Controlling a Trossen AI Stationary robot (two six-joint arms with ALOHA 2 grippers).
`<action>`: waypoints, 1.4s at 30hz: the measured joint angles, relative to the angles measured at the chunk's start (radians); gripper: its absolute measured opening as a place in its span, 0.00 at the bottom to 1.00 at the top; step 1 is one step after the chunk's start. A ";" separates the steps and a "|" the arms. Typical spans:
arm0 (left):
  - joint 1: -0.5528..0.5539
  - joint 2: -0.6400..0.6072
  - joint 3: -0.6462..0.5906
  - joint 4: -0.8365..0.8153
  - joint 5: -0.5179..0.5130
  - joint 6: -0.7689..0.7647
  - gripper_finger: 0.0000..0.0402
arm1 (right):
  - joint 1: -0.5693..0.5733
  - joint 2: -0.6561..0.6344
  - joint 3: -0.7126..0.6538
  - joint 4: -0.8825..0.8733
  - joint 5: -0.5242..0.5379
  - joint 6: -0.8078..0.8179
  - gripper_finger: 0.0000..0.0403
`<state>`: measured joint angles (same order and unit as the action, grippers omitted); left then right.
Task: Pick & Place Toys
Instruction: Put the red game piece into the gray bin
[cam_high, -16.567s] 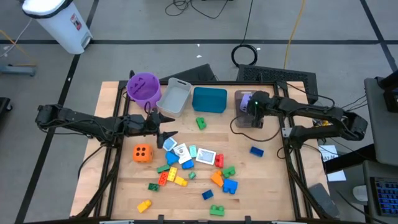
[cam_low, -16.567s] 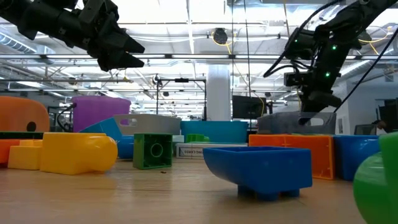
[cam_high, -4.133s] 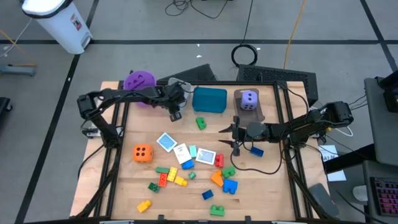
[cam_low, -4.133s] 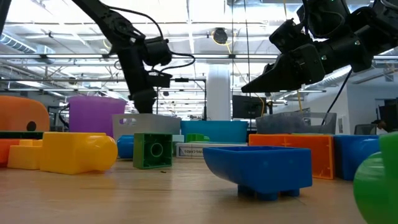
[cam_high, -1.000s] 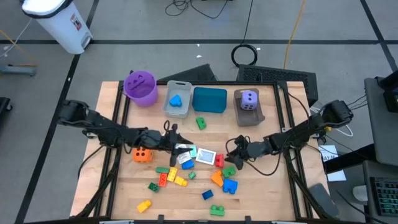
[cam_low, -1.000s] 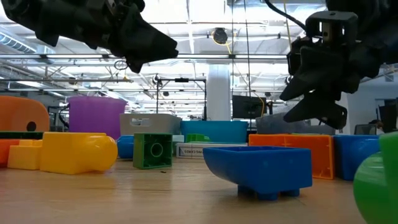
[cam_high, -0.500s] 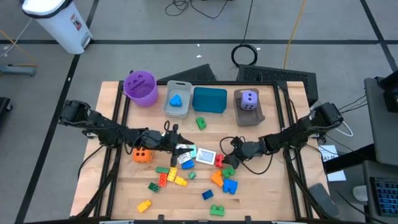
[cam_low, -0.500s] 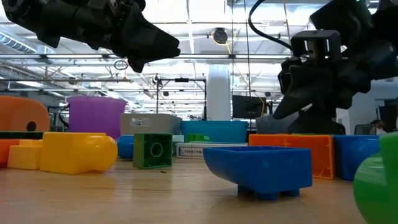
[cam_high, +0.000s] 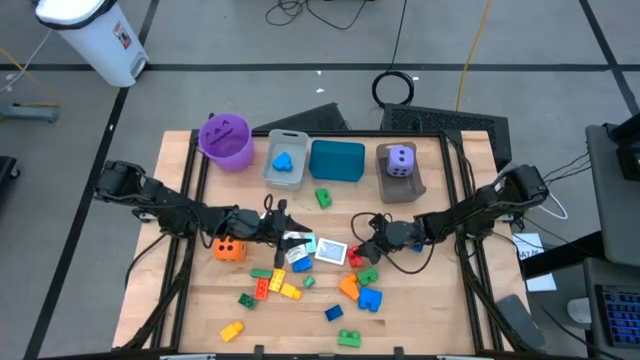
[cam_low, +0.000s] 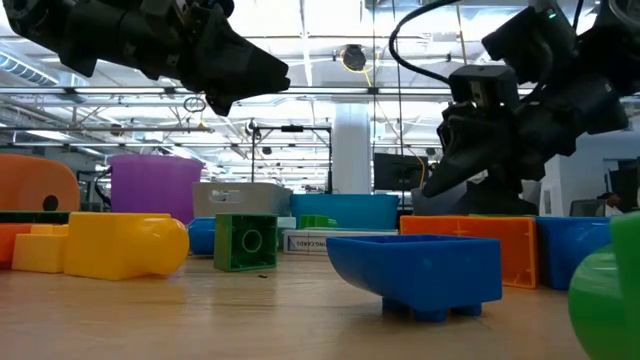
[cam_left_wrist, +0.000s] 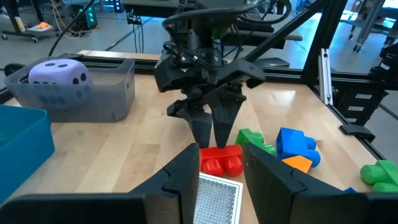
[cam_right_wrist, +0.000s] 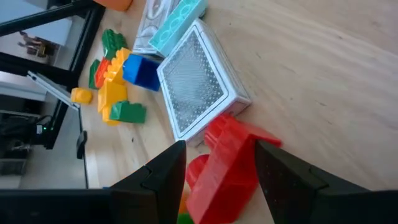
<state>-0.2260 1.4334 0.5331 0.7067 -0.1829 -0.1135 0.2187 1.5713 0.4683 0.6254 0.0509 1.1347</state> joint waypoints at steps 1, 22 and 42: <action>0.000 0.000 0.000 0.000 0.000 0.000 0.32 | -0.002 0.006 0.000 -0.001 -0.002 -0.001 0.45; 0.000 0.000 0.000 -0.008 0.000 0.003 0.32 | -0.003 0.109 0.002 0.150 -0.023 -0.090 0.13; 0.066 -0.001 0.002 0.176 0.001 -0.030 0.32 | -0.148 -0.196 -0.001 0.491 -0.155 -0.493 0.02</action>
<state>-0.1603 1.4326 0.5346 0.8825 -0.1822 -0.1439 0.0707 1.3755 0.4675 1.1166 -0.1039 0.6412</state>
